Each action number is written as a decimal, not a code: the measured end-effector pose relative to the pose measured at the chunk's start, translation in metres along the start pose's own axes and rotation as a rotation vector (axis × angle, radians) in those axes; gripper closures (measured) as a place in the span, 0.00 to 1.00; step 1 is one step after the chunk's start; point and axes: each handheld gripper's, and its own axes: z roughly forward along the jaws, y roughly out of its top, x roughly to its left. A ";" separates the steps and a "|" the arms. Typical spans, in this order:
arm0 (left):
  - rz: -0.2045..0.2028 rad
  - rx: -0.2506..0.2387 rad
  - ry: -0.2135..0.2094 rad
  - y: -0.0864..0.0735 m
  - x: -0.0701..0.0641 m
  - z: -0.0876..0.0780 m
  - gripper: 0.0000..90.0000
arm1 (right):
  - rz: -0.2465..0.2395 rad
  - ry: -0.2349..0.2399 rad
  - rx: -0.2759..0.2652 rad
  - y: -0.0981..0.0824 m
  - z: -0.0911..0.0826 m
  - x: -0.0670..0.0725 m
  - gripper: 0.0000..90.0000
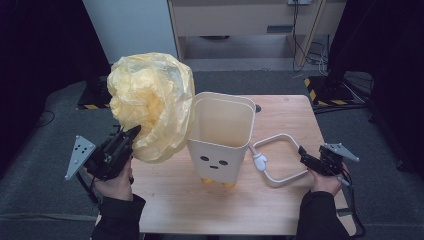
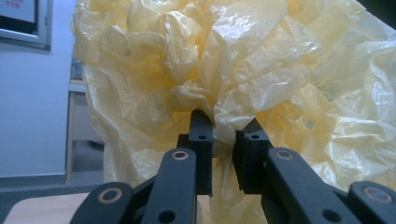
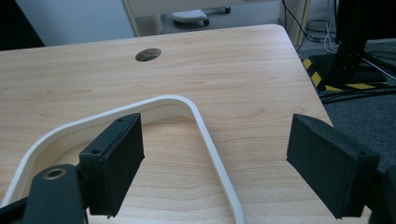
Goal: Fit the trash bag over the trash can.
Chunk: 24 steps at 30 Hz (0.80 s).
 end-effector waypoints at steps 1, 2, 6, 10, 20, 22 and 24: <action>0.000 0.002 -0.005 0.000 -0.002 0.002 0.87 | -0.001 -0.001 0.001 0.000 0.000 0.000 0.21; -0.001 0.004 -0.012 0.000 -0.005 0.004 0.87 | -0.003 -0.001 0.000 0.000 0.000 0.000 0.21; 0.003 0.013 -0.039 0.002 -0.017 0.012 0.87 | 0.001 0.000 0.000 0.000 0.000 0.000 0.21; 0.020 0.033 -0.062 0.003 -0.030 0.021 0.87 | 0.001 -0.001 0.003 0.001 -0.001 -0.001 0.21; 0.052 0.040 -0.136 0.004 -0.053 0.040 0.86 | 0.010 0.004 -0.005 0.001 -0.001 -0.001 0.21; 0.054 0.042 -0.145 0.005 -0.057 0.041 0.86 | 0.009 0.000 -0.009 0.000 -0.001 -0.001 0.21; 0.059 0.041 -0.153 0.007 -0.061 0.043 0.86 | 0.004 0.000 -0.007 0.000 -0.001 -0.002 0.21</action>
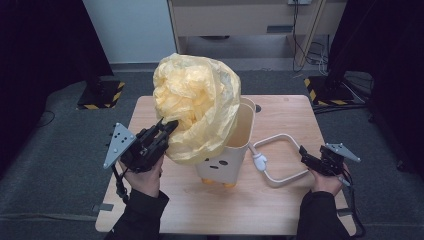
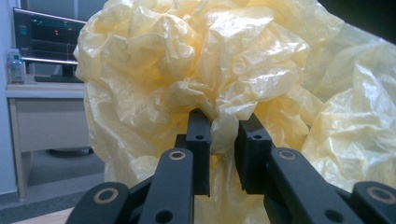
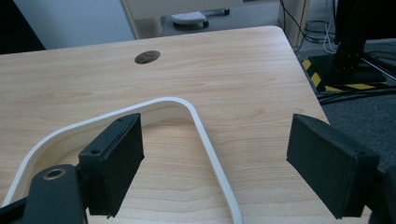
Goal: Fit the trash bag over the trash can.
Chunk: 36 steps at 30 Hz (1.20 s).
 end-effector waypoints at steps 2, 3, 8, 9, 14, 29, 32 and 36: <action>0.005 0.000 -0.007 0.002 -0.002 0.001 0.86 | 0.001 0.000 0.000 0.000 0.000 0.000 0.21; 0.009 0.001 -0.008 0.003 -0.004 0.002 0.86 | 0.003 0.001 0.002 0.000 0.000 0.000 0.21; 0.023 0.017 -0.024 0.008 -0.010 0.008 0.86 | 0.008 0.001 0.002 0.000 0.000 0.000 0.21; 0.025 0.020 -0.026 0.008 -0.011 0.009 0.86 | 0.007 0.000 0.002 0.000 0.000 0.000 0.21; 0.026 0.027 -0.040 0.010 -0.016 0.016 0.86 | 0.007 -0.003 0.000 0.000 0.000 0.000 0.21; 0.031 0.055 -0.075 0.010 -0.027 0.032 0.75 | 0.017 0.000 -0.001 0.000 -0.001 -0.001 0.21; 0.036 0.050 -0.082 0.011 -0.028 0.033 0.70 | 0.014 0.000 -0.002 0.000 -0.001 -0.001 0.21; 0.024 0.043 -0.086 0.012 -0.028 0.030 0.65 | 0.013 -0.002 -0.003 0.000 -0.001 -0.001 0.21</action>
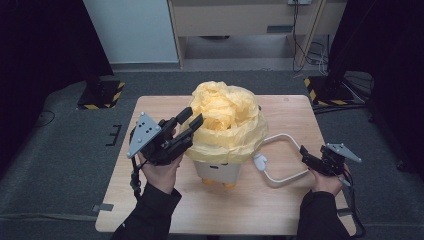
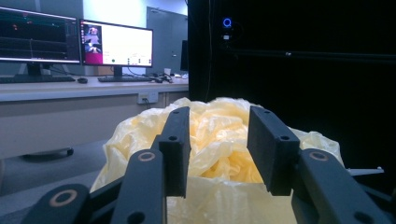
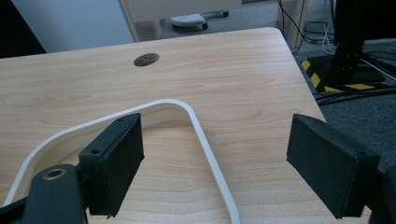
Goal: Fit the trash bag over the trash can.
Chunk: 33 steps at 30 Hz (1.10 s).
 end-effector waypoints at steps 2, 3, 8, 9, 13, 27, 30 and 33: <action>-0.012 -0.012 0.000 0.001 0.001 -0.003 0.62 | 0.000 0.001 -0.002 0.000 0.000 0.000 0.21; -0.020 -0.019 -0.002 0.001 0.003 -0.006 0.62 | -0.003 -0.001 -0.002 0.001 0.000 0.000 0.21; -0.034 -0.039 0.043 0.006 0.013 -0.019 0.59 | -0.009 0.005 -0.019 0.003 -0.001 0.001 0.21; -0.038 -0.042 0.055 0.007 0.016 -0.022 0.58 | -0.002 0.008 -0.025 0.004 -0.001 0.002 0.21; -0.047 -0.053 0.117 0.007 0.027 -0.026 0.53 | -0.016 0.002 -0.034 0.006 0.000 0.004 0.21; -0.086 0.009 0.262 -0.013 0.051 -0.019 0.41 | -0.042 0.005 -0.151 0.029 -0.007 0.021 0.20; -0.080 0.019 0.266 -0.012 0.050 -0.016 0.39 | -0.056 0.024 -0.183 0.040 -0.011 0.031 0.20; -0.072 0.053 0.269 -0.013 0.049 -0.011 0.36 | -0.045 0.055 -0.214 0.048 -0.016 0.040 0.20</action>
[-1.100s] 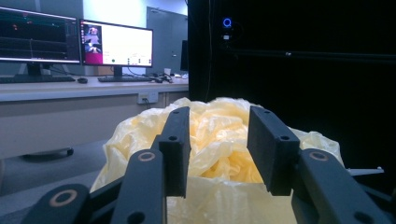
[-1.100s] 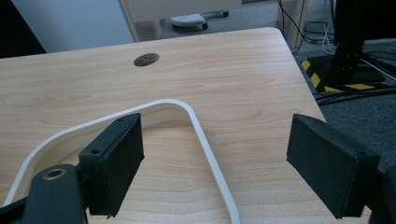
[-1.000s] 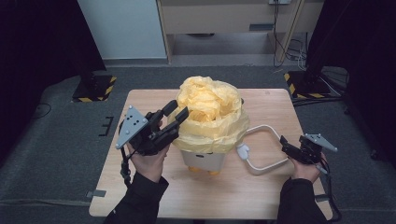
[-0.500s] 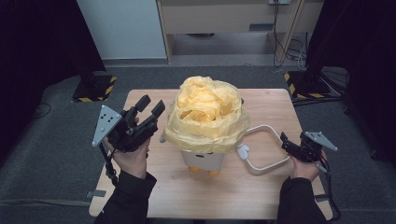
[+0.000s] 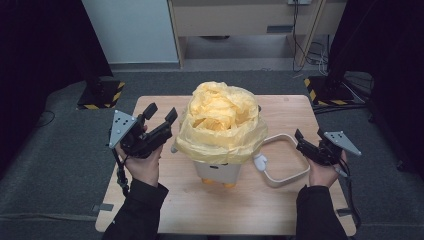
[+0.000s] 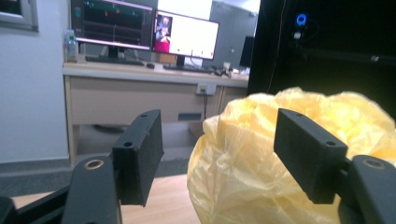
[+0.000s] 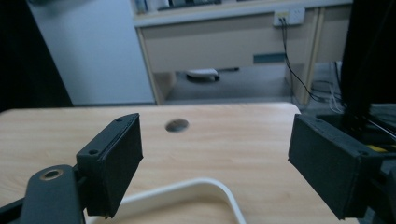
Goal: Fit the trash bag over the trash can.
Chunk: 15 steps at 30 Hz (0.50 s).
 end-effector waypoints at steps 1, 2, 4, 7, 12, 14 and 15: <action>0.002 0.013 0.002 -0.001 0.000 0.001 0.35 | 0.006 0.015 -0.019 0.006 -0.001 0.005 0.20; 0.000 0.020 0.003 -0.002 -0.001 0.002 0.34 | 0.011 0.029 -0.027 0.010 -0.001 0.009 0.20; -0.001 0.037 0.000 -0.005 -0.001 0.002 0.33 | -0.009 0.048 -0.056 0.018 -0.002 0.017 0.20; 0.000 0.050 -0.007 -0.008 -0.003 0.001 0.32 | -0.016 0.081 -0.086 0.032 -0.005 0.032 0.19; 0.020 0.069 -0.026 -0.014 -0.010 -0.005 0.31 | -0.027 0.150 -0.137 0.055 -0.011 0.059 0.18; 0.028 0.072 -0.030 -0.016 -0.012 -0.008 0.31 | -0.034 0.181 -0.149 0.062 -0.013 0.069 0.18; 0.033 0.074 -0.030 -0.016 -0.013 -0.009 0.31 | -0.038 0.190 -0.154 0.064 -0.014 0.072 0.18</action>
